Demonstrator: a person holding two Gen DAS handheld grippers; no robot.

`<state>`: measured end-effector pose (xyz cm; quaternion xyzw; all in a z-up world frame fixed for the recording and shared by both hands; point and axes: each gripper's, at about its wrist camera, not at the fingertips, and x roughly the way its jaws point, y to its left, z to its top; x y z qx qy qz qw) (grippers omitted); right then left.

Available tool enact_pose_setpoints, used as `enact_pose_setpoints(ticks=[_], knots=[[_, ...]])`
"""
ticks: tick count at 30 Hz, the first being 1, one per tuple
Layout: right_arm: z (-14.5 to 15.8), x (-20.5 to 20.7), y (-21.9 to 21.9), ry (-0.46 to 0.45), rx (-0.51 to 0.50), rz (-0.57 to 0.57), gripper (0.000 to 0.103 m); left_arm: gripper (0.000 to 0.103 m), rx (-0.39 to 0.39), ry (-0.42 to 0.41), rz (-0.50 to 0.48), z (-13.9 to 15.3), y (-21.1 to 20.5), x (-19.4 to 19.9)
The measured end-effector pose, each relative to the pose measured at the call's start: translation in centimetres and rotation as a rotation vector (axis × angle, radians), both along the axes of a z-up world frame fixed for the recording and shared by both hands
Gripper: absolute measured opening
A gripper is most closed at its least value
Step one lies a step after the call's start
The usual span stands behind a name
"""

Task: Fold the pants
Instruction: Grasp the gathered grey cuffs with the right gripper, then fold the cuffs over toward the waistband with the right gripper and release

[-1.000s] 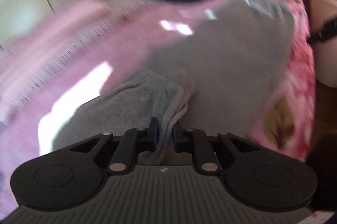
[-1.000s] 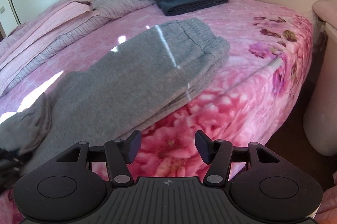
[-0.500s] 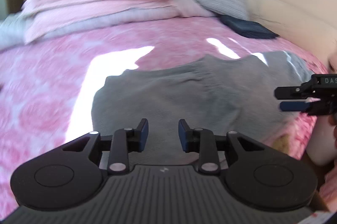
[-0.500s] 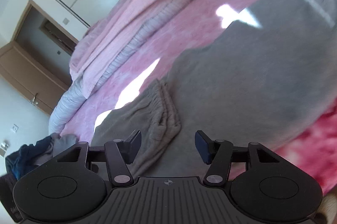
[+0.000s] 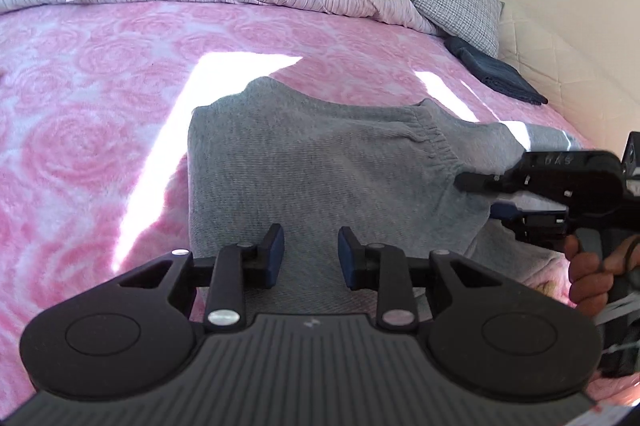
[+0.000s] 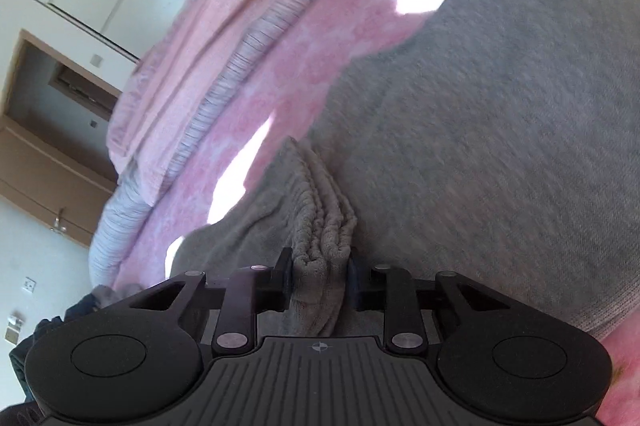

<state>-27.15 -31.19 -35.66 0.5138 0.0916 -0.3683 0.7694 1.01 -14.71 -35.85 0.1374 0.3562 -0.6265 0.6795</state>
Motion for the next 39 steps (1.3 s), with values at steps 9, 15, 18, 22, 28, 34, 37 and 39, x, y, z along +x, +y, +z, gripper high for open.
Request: enact_pose_setpoints(ticks=[9,15,18,22,28,34,37,39], knots=[[4.3,-3.7,3.1,0.183,-0.303,-0.100,0.022,0.022,-0.074,-0.032,-0.069,2.6,-0.2,-1.1],[0.4,-5.8,1.7,0.109,-0.060,-0.190,0.022,0.020,0.012,-0.029,-0.073,0.1,-1.3,-2.2],[2.3,-5.1,2.1,0.147,-0.136,-0.183,0.022,0.020,0.009,-0.017,-0.062,0.5,-1.2,-1.7],[0.4,-3.6,1.5,0.327,-0.081,-0.105,0.027,0.019,0.035,-0.042,-0.044,0.6,-2.0,-0.9],[4.8,-3.1,1.5,0.449,-0.340,-0.151,0.037,0.018,0.003,-0.091,-0.012,2.5,-3.5,0.4],[3.6,1.7,-1.6,0.489,-0.474,0.058,0.024,0.017,-0.015,-0.127,0.017,3.1,-8.4,1.4],[0.5,3.6,-3.1,0.598,-0.471,0.119,0.014,0.016,0.006,-0.161,0.006,1.6,-10.9,0.9],[-2.0,4.2,-4.3,0.656,-0.461,0.142,0.014,0.015,0.060,-0.187,0.013,-0.4,-12.3,0.9]])
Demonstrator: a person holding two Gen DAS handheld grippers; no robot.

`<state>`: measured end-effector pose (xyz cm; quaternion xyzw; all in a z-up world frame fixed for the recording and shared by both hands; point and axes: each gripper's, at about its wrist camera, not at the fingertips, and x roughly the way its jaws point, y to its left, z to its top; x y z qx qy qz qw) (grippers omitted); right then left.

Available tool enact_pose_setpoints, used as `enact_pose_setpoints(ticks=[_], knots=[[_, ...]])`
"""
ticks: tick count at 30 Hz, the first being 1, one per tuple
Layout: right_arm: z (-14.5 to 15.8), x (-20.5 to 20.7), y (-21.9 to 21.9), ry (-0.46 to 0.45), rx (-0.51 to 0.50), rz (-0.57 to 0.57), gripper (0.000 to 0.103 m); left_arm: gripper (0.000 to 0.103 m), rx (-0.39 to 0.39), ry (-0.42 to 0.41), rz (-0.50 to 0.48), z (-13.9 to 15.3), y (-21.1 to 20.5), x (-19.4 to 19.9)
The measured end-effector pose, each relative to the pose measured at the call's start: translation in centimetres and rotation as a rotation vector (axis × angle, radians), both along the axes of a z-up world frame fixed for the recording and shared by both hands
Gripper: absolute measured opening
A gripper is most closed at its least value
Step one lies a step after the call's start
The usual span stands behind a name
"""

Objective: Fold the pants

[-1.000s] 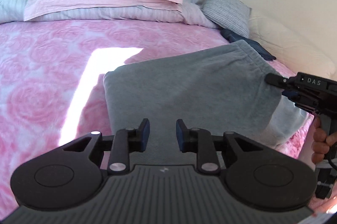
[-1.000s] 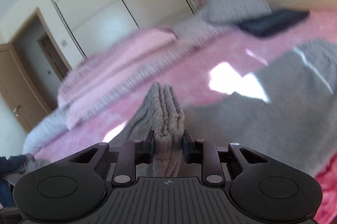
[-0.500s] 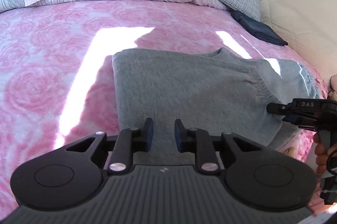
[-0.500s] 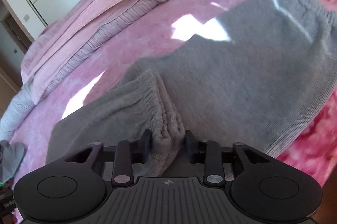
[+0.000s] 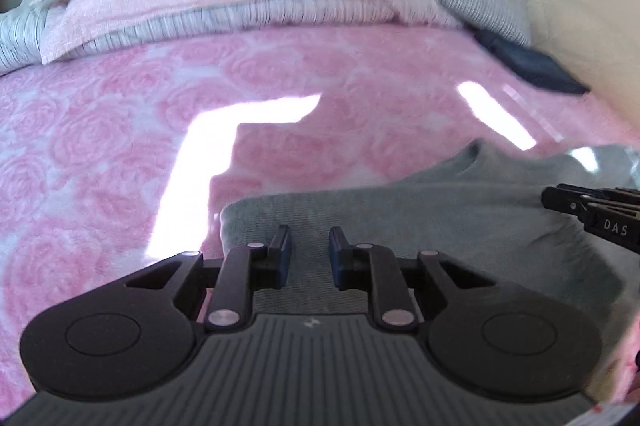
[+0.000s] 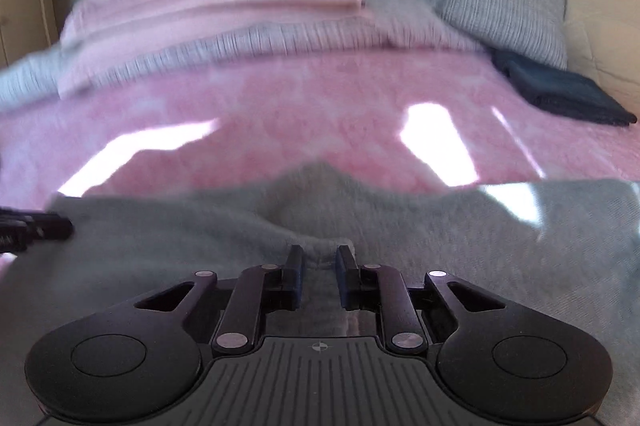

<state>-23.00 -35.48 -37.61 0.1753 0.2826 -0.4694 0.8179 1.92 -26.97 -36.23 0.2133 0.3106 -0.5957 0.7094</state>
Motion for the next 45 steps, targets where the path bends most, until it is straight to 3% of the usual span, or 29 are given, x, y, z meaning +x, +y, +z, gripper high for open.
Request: enact_pose_setpoints(ticks=[1,3,7,10,13,17,20,25,27,30,45], knots=[[-0.4,-0.4,0.1,0.013,-0.023,0.012,0.014,0.016,0.027,-0.002,0.006,-1.1,-0.6,0.1],[-0.2,-0.2,0.1,0.044,-0.018,0.027,0.014,0.016,-0.002,-0.004,0.012,-2.1,-0.4,0.3],[2.3,-2.6,1.5,-0.017,0.003,-0.008,0.014,0.015,0.026,0.020,0.042,-0.5,0.7,0.2],[4.2,-4.8,5.5,-0.036,-0.064,0.014,0.014,0.015,0.004,0.063,0.053,1.3,3.8,-0.3],[5.0,-6.3,9.7,-0.025,-0.059,0.034,0.014,0.014,-0.002,0.092,0.060,2.5,7.6,-1.5],[2.6,-6.4,11.4,0.038,-0.019,0.037,0.015,0.014,0.033,0.120,0.062,2.0,11.5,-3.4],[1.7,-6.1,10.7,0.038,-0.002,0.043,0.018,0.015,0.067,0.078,0.061,0.8,12.0,-4.9],[4.4,-6.5,11.6,0.051,0.036,0.030,0.024,0.015,0.094,0.050,0.104,2.5,12.2,-5.6],[5.2,-6.9,13.0,0.058,0.016,0.032,0.038,0.017,0.087,0.028,0.106,3.6,13.1,-6.1],[5.8,-7.5,15.3,0.059,0.000,0.037,0.046,0.022,0.074,0.010,0.105,5.0,14.3,-7.1],[7.7,-9.7,20.8,0.048,0.000,0.021,0.050,0.029,0.069,-0.012,0.032,6.5,18.8,-11.1]])
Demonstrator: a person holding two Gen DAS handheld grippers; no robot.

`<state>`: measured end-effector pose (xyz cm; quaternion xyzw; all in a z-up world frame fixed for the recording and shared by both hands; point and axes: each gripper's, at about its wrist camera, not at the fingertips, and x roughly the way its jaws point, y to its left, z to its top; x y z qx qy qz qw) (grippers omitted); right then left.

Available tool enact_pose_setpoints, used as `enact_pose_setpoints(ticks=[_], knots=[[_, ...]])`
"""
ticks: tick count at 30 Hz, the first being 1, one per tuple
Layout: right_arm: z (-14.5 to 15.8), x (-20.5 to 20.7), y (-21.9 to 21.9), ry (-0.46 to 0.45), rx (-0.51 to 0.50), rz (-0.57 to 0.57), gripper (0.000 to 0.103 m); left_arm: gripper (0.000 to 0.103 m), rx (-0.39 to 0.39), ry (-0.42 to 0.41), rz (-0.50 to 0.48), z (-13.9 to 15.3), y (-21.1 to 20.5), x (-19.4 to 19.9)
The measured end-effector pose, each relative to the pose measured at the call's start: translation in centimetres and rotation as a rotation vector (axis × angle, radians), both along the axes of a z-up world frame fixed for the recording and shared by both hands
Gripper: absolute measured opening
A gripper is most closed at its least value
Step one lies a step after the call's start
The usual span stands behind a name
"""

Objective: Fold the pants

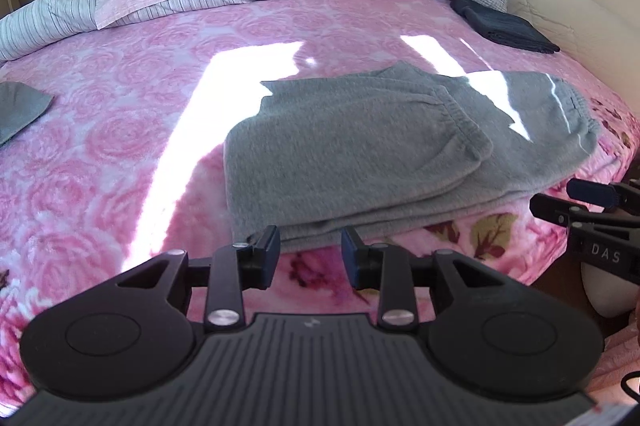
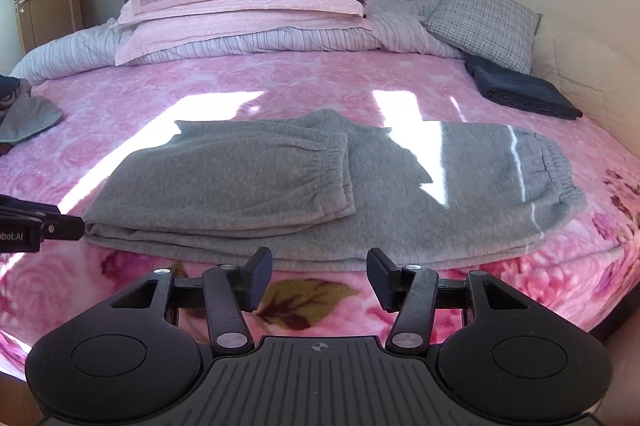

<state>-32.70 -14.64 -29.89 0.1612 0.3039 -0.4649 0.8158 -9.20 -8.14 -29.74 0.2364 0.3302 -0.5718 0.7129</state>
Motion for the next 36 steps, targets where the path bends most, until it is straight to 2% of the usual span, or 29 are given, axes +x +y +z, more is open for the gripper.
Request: enact_pose_setpoints(ticks=[10,25,28,33,36], knots=[[0.4,-1.0,0.6,-0.031,0.019,-0.030,0.050,0.029,0.016,-0.004,-0.021,-0.4,1.2,-0.8],[-0.5,-3.0,-1.0,-0.069,0.060,-0.102,0.050,0.030,0.036,0.003,-0.018,-1.6,0.3,-0.5],[-0.8,-4.5,-1.9,-0.091,0.080,-0.153,0.050,0.032,0.015,0.052,0.007,-1.8,0.1,1.1],[-1.7,-7.8,-4.0,-0.116,0.120,-0.269,0.050,0.043,-0.056,0.249,0.111,-3.0,-0.2,5.5],[-2.2,-9.8,-5.1,-0.144,0.146,-0.334,0.050,0.044,-0.068,0.290,0.155,-3.9,-1.2,7.8]])
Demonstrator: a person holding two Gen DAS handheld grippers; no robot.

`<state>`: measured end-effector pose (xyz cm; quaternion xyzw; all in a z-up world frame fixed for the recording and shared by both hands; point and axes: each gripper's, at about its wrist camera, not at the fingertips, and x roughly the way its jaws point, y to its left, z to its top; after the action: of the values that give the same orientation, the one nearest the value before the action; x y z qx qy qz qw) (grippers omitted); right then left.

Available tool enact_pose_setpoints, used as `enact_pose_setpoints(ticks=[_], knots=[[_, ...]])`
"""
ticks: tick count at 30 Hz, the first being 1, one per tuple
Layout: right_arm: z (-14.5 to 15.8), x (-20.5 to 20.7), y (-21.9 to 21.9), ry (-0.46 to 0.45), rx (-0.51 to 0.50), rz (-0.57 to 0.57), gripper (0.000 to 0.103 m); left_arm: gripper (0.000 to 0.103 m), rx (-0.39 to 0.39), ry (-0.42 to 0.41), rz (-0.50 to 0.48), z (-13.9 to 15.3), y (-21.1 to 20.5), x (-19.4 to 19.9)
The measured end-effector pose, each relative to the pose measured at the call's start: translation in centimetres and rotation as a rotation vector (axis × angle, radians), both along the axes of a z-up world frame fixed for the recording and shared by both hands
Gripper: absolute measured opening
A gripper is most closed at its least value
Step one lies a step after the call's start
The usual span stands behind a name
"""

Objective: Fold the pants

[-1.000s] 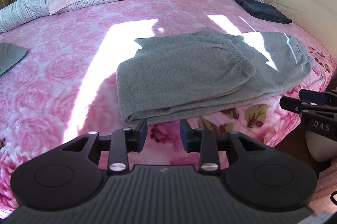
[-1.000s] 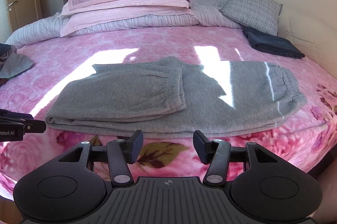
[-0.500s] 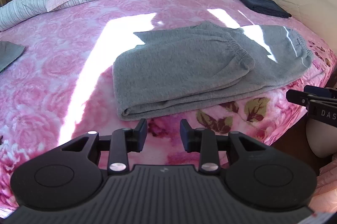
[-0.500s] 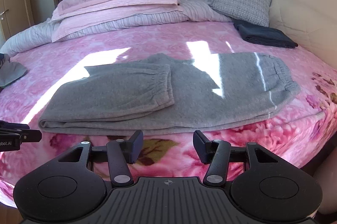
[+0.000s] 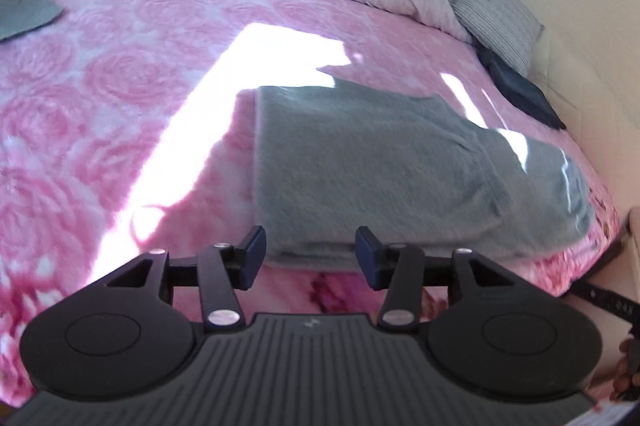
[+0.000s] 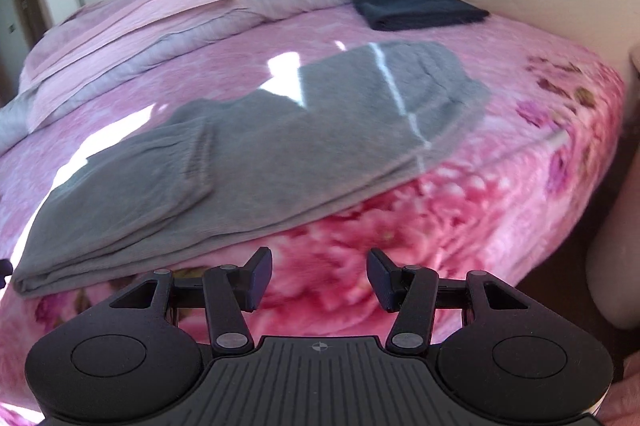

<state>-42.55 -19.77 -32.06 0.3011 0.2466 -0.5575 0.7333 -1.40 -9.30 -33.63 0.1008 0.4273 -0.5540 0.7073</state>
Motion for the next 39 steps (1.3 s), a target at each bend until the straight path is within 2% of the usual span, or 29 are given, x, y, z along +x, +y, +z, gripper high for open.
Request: enact_pose_setpoints(ticks=[5,9,11,12,13,17,20,27,31,36,39], knots=[[-0.7,-2.1,-1.5,-0.030,0.036,-0.083,0.050,0.046,-0.008,0.123,0.045,-2.4,-1.3,2.2],[-1.2,-2.5,-2.3,-0.040,0.052,-0.101,0.050,0.048,-0.042,0.207,0.099,-4.1,-1.8,3.5],[-1.4,-2.4,-2.5,-0.042,0.053,-0.100,0.050,0.042,-0.057,0.225,0.104,-4.4,-2.1,4.0],[-1.5,-2.4,-2.6,-0.041,0.055,-0.098,0.050,0.033,-0.058,0.221,0.094,-4.4,-2.3,4.0],[-1.6,-2.3,-2.7,-0.039,0.057,-0.096,0.050,0.030,-0.064,0.222,0.074,-4.4,-2.4,4.1],[-1.9,-2.1,-2.9,-0.039,0.062,-0.094,0.050,0.030,-0.075,0.234,0.071,-4.5,-2.5,4.3],[-2.0,-2.3,-3.0,-0.037,0.066,-0.097,0.050,0.035,-0.090,0.304,0.083,-5.2,-2.7,5.2],[-1.7,-3.0,-3.3,-0.023,0.059,-0.120,0.050,0.034,-0.087,0.408,0.057,-6.0,-5.4,7.7],[-1.7,-3.5,-3.5,-0.021,0.056,-0.137,0.050,0.032,-0.069,0.405,0.036,-6.3,-6.5,7.8],[-1.6,-4.4,-3.8,-0.019,0.046,-0.161,0.050,0.015,-0.060,0.339,0.015,-5.5,-6.6,7.1],[-1.2,-5.5,-3.8,-0.015,0.027,-0.178,0.050,0.011,-0.064,0.302,0.025,-4.2,-6.4,6.5]])
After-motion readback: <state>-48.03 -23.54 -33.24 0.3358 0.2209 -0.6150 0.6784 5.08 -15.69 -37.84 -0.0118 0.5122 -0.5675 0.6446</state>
